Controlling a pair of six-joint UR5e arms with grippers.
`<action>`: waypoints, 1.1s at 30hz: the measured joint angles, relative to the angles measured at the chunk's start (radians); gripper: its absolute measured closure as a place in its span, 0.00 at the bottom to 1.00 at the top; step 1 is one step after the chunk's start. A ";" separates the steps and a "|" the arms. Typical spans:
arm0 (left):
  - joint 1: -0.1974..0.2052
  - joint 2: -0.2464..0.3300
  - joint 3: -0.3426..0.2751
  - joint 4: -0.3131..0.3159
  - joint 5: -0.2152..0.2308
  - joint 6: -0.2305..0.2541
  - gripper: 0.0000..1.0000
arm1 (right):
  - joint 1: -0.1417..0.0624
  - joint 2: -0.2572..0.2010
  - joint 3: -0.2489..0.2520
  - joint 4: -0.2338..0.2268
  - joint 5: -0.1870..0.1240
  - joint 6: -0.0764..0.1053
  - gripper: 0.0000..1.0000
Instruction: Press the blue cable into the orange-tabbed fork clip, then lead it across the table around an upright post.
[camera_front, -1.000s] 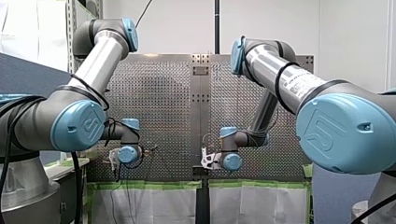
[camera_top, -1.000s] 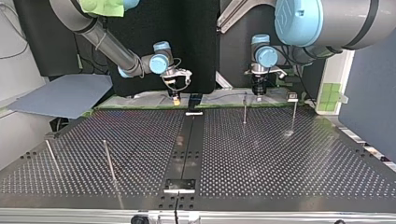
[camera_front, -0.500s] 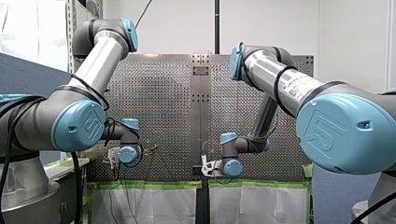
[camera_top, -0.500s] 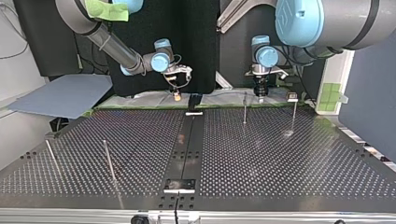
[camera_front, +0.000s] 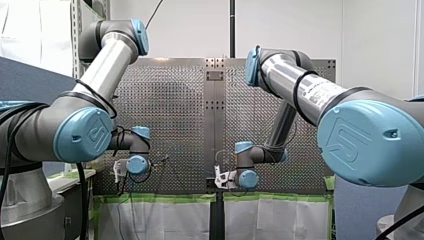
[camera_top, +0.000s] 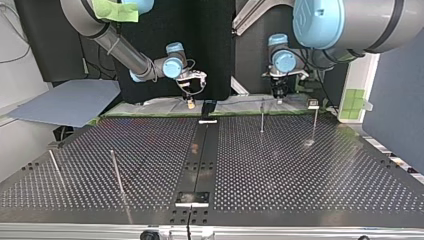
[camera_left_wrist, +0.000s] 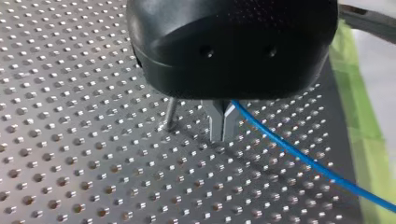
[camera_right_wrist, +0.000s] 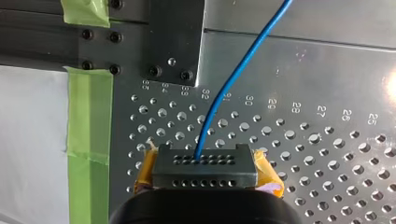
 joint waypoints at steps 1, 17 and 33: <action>-0.003 0.000 0.000 -0.005 -0.001 0.002 1.00 | 0.000 0.000 -0.001 0.001 0.000 0.000 1.00; -0.021 0.001 -0.003 0.001 -0.002 -0.027 1.00 | -0.003 0.000 -0.003 0.012 0.000 0.000 1.00; 0.002 -0.001 -0.003 0.088 0.033 -0.041 1.00 | -0.015 0.002 -0.004 0.013 0.001 0.000 1.00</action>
